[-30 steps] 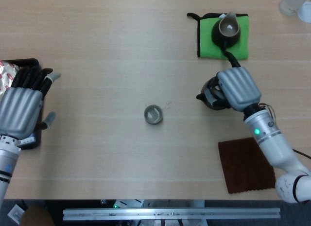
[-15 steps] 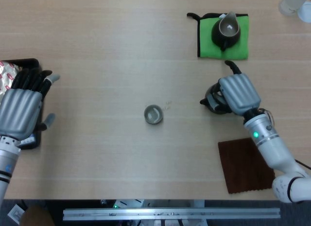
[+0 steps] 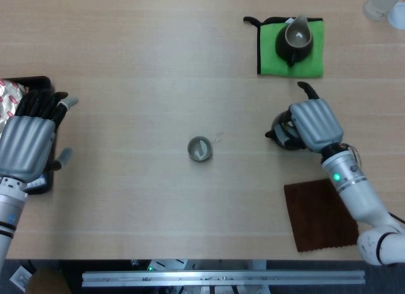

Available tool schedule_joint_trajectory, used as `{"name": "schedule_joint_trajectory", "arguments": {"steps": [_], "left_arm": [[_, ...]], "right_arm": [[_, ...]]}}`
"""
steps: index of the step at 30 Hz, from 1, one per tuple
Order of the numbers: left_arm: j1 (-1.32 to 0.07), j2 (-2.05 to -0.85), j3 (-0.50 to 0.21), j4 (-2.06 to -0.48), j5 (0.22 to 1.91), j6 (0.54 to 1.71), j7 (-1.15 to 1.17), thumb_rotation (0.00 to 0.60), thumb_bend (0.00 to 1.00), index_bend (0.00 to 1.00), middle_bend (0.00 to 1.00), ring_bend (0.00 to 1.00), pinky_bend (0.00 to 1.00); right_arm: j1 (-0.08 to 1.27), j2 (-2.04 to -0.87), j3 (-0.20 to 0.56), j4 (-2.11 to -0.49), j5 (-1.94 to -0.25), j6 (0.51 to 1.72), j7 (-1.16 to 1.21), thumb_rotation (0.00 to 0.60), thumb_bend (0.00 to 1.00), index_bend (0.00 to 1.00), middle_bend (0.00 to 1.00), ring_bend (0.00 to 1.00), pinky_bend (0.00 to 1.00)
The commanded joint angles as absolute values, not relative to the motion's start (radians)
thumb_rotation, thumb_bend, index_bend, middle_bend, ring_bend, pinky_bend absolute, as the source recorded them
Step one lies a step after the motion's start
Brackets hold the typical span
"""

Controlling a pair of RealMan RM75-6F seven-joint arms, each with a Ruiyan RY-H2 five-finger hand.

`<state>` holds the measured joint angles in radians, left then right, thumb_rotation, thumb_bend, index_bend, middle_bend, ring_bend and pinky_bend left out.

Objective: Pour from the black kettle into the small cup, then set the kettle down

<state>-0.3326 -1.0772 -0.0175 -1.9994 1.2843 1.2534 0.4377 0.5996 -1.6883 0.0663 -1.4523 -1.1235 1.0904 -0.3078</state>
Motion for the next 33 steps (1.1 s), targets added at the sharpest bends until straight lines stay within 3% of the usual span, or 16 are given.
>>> {"name": "schedule_joint_trajectory", "arguments": {"steps": [1,29,31,33], "left_arm": [[-0.332,-1.079,-0.017,-1.999,1.283,1.253,0.439,0.6,0.27,0.14,0.13,0.09,0.09],[-0.334,-1.087,-0.011,-1.999,1.248,1.232,0.45,0.6,0.27,0.14,0.13,0.09,0.09],[-0.335,-1.087,-0.012,-2.0,1.247,1.233,0.449,0.6,0.27,0.14,0.13,0.09,0.09],[-0.334,-1.087,-0.013,-2.0,1.248,1.234,0.448,0.6,0.27,0.14,0.13,0.09,0.09]], "right_arm": [[0.595,-1.684,0.068,-1.453,-1.125,1.085,-0.312,0.6,0.44,1.0,0.95,0.94,0.08],[0.556,-1.677,0.073,-1.448,-1.139,1.047,-0.337,0.6,0.39,1.0,0.9,0.85,0.06],[0.555,-1.675,0.075,-1.45,-1.14,1.044,-0.334,0.6,0.36,1.0,0.89,0.85,0.06],[0.554,-1.674,0.077,-1.451,-1.14,1.043,-0.333,0.6,0.27,1.0,0.89,0.85,0.06]]}}
